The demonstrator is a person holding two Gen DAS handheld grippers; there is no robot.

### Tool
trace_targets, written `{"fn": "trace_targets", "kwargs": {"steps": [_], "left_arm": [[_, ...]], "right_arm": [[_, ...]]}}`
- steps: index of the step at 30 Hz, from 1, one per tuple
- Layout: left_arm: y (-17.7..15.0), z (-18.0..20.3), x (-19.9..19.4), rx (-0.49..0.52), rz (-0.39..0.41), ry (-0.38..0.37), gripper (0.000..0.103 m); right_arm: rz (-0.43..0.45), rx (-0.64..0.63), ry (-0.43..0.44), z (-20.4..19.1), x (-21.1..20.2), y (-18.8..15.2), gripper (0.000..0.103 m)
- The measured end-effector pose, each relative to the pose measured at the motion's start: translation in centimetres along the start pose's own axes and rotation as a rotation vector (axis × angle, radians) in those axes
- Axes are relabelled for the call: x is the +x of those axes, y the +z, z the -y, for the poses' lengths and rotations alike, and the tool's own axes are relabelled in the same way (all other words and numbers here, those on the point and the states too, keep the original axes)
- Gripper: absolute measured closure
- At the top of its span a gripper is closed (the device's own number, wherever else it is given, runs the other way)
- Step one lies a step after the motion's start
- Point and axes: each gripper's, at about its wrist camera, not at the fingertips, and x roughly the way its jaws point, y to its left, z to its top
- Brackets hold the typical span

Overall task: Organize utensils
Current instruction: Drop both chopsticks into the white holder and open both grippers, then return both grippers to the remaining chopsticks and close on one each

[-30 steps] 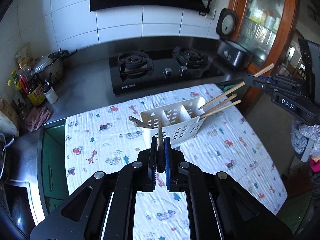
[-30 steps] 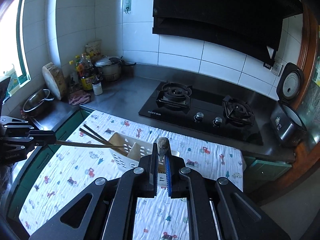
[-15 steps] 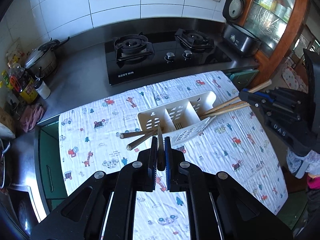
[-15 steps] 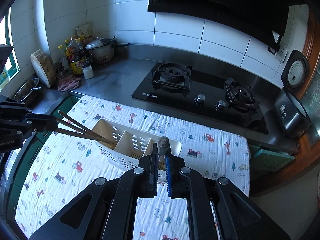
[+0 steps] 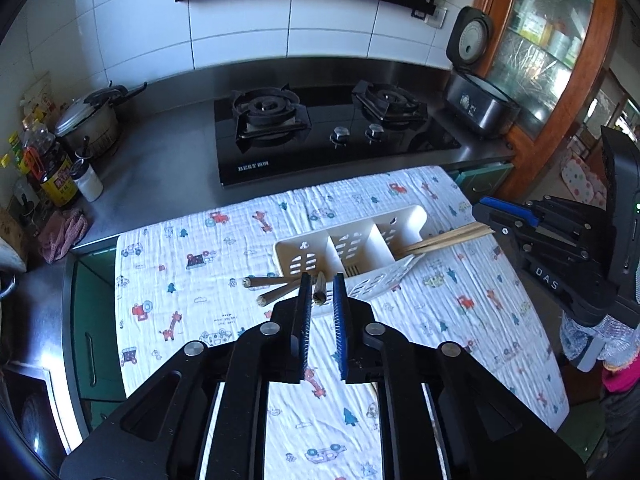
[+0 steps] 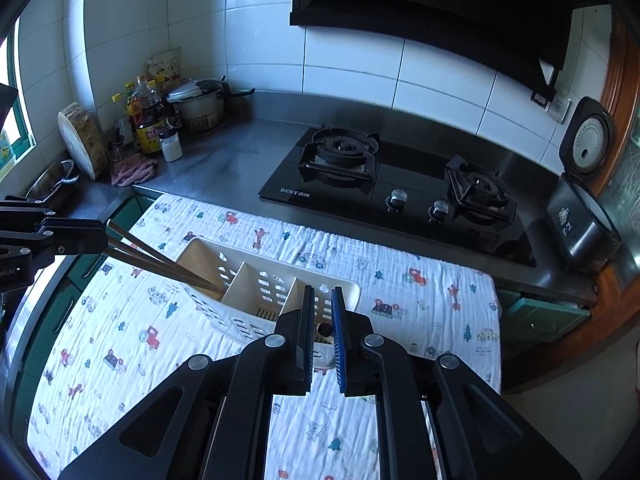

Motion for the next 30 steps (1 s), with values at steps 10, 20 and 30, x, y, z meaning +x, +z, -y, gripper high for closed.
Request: {"fn": "trace_targets", "kwargs": {"steps": [10, 20, 30], "left_arm": [[-2.4, 0.1, -5.3, -0.017, 0.141, 0.023, 0.054], [-9.5, -0.1, -7.5, -0.054, 0.212, 0.070, 0.035], [-17.2, -1.4, -6.0, -0.160, 0.179, 0.071, 0.032]], "right_arm": [[0.140, -0.050, -0.034, -0.9, -6.4, -2.6, 0.064], [0.170, -0.030, 0.005, -3.3, -9.4, -10.6, 0.043], [0.046, 0.026, 0.015, -6.1, -6.3, -19.5, 0.042]]}}
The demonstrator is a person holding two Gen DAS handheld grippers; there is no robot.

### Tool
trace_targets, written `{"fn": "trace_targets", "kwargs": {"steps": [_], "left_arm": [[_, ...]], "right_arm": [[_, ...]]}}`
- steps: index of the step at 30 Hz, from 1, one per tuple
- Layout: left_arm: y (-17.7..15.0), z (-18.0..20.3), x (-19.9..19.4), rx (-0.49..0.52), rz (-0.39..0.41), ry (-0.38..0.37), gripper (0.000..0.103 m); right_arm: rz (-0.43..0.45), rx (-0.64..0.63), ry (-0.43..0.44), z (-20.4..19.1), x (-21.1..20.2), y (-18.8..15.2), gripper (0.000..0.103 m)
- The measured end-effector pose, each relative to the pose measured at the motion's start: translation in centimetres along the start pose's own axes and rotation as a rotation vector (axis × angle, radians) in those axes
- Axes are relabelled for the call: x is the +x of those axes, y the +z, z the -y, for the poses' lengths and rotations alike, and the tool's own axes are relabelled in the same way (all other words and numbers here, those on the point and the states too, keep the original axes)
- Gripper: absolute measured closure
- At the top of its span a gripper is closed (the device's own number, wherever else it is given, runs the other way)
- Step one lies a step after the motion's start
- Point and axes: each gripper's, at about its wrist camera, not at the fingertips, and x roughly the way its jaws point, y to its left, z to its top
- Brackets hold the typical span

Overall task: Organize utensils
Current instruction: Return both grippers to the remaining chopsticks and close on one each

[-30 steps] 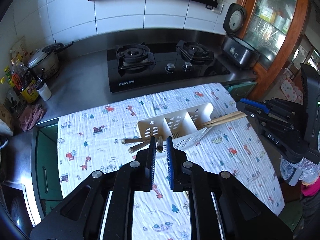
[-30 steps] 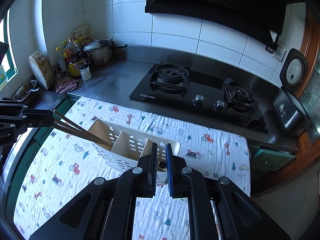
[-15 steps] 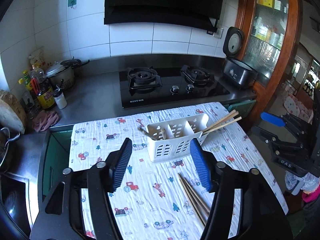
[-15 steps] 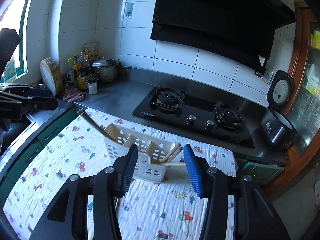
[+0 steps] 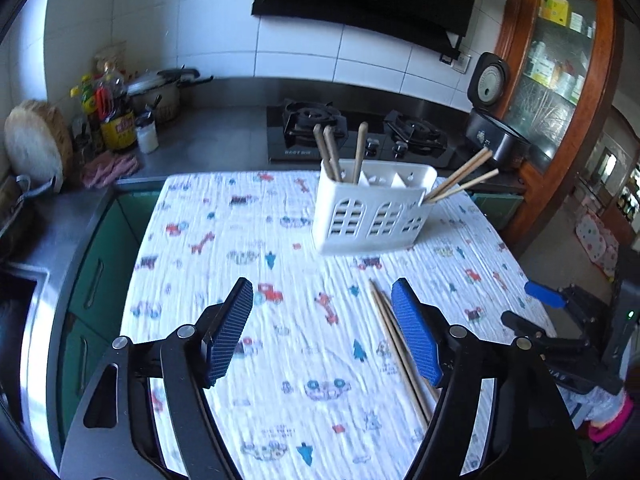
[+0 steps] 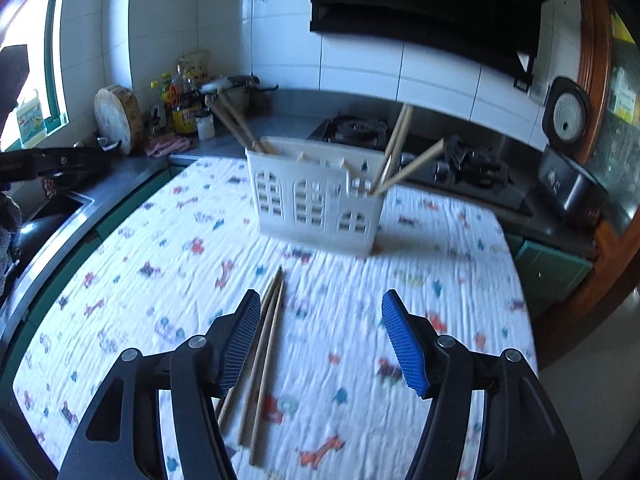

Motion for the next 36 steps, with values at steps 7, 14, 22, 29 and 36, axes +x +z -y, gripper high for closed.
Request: {"fn": "trace_targets", "kwargs": {"steps": [7, 14, 22, 29, 36], "left_arm": [[-4.2, -1.5, 0.7, -0.071, -0.013, 0.024, 0.032], [-7.4, -1.9, 1.3, -0.089, -0.024, 0.051, 0.032], [-10.2, -2.5, 1.8, -0.108, -0.067, 0.067, 0.032], [-11.5, -2.5, 2.3, -0.120, -0.098, 0.060, 0.032], [-12.3, -1.7, 2.8, -0.109, -0.120, 0.043, 0.032]], "right_arm": [[-0.085, 0.046, 0.031, -1.2, 2.1, -4.8, 0.056], [-0.149, 0.018, 0.056, -3.2, 4.4, -7.5, 0.072], [-0.202, 0.057, 0.100, -3.8, 6.2, -9.1, 0.080], [-0.229, 0.081, 0.117, -3.8, 7.2, -9.4, 0.088], [-0.249, 0.098, 0.121, -3.8, 8.0, -9.7, 0.093]]}}
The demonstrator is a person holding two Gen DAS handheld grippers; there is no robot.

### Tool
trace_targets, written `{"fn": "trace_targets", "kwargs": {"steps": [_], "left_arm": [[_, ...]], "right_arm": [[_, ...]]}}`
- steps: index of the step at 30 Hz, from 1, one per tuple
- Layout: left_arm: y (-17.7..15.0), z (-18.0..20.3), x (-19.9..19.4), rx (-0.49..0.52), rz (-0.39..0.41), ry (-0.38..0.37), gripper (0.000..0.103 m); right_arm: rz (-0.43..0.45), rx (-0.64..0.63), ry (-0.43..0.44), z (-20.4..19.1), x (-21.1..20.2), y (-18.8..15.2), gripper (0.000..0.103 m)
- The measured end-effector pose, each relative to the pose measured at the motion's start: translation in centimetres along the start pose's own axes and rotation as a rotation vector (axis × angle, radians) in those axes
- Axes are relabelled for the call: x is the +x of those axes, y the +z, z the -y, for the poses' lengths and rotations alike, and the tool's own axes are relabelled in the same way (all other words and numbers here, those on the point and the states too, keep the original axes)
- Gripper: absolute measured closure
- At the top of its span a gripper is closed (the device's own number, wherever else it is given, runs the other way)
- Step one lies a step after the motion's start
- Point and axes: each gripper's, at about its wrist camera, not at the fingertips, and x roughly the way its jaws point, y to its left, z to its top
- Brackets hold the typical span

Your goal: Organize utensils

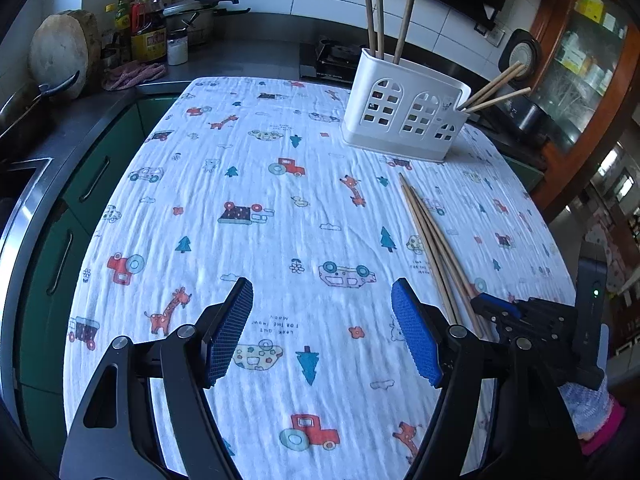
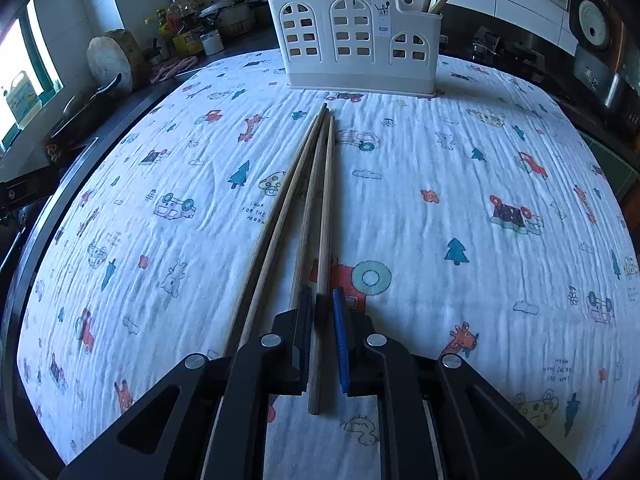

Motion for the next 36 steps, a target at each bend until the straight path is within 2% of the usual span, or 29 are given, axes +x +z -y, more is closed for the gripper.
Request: {"fn": "trace_targets", "kwargs": {"steps": [12, 21, 25, 32, 36], "left_arm": [[-1.5, 1.7, 1.1, 0.016, -0.044, -0.018, 0.033], [-2.6, 5.1, 3.4, 0.020, -0.120, -0.076, 0.044], [-2.9, 7.0, 4.5, 0.027, -0.154, -0.108, 0.050], [-3.1, 9.2, 7.0, -0.011, -0.224, -0.157, 0.071], [-3.0, 10.0, 8.1, -0.024, -0.241, -0.153, 0.080]], "right_arm": [[0.008, -0.015, -0.029, -0.3, 0.0, -0.1, 0.096], [0.049, 0.010, -0.021, 0.6, -1.9, 0.1, 0.096], [0.081, 0.020, -0.019, 1.1, -3.2, 0.3, 0.096], [0.136, 0.045, -0.023, 2.1, -5.6, 0.6, 0.096], [0.151, 0.054, -0.028, 2.5, -6.4, 0.4, 0.096]]}}
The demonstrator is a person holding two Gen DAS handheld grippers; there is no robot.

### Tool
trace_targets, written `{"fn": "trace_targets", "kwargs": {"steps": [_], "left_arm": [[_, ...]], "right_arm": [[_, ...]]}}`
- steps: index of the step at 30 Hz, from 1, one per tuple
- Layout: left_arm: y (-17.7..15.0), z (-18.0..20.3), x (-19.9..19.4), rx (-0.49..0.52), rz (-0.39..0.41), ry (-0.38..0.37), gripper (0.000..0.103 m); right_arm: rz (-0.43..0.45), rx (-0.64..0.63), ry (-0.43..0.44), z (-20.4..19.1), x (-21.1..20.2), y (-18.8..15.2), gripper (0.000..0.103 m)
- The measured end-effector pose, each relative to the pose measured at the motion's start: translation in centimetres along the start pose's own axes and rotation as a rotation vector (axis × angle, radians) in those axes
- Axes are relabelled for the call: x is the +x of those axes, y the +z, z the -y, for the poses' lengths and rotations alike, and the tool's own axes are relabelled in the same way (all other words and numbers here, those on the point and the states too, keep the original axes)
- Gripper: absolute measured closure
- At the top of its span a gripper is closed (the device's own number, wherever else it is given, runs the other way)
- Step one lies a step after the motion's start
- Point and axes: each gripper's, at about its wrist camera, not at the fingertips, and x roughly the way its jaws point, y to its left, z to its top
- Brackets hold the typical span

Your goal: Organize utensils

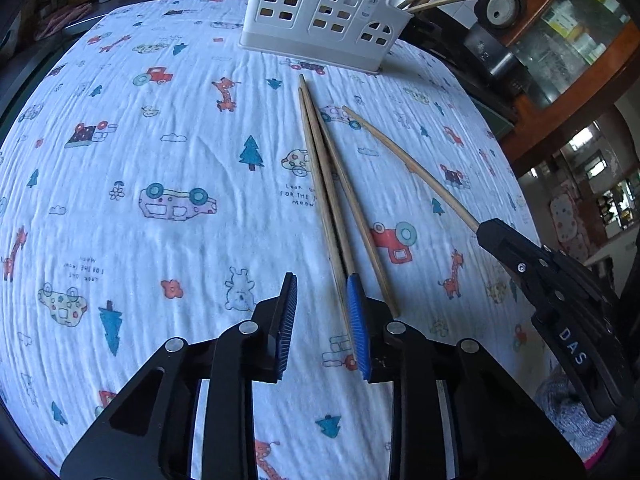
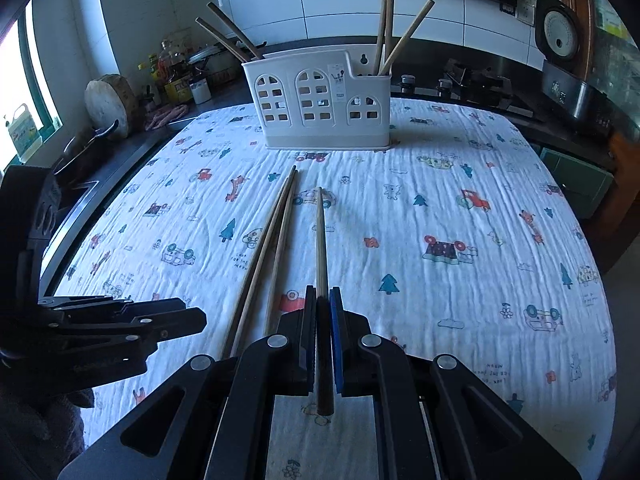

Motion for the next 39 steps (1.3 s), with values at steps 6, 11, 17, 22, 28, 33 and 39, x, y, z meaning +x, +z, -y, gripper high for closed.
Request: {"fn": "trace_targets", "kwargs": {"steps": [6, 11, 17, 22, 28, 33, 39], "left_arm": [[0.5, 0.8, 1.4, -0.014, -0.021, 0.007, 0.087], [0.7, 0.9, 2.2, -0.019, -0.034, 0.025, 0.091], [0.8, 0.7, 2.7, -0.045, -0.036, 0.026, 0.091], [0.8, 1.1, 2.8, -0.053, -0.031, 0.052, 0.091], [0.9, 1.5, 3.1, -0.072, -0.041, 0.081, 0.091], [1.2, 2.4, 3.3, -0.035, -0.059, 0.144, 0.093], [1.6, 1.7, 1.4, 0.004, -0.032, 0.120, 0.097]], "right_arm": [[0.011, 0.021, 0.000, 0.7, -0.6, -0.4, 0.096], [0.012, 0.031, 0.000, 1.0, -0.8, -0.6, 0.096], [0.017, 0.037, 0.001, 1.3, -1.0, -0.6, 0.096], [0.013, 0.040, 0.003, 1.4, -0.8, -0.6, 0.096], [0.008, 0.043, 0.008, 1.4, -0.6, -0.9, 0.096], [0.009, 0.048, 0.010, 1.4, -0.6, -0.9, 0.096], [0.025, 0.048, 0.008, 1.5, -1.3, -0.7, 0.096]]}}
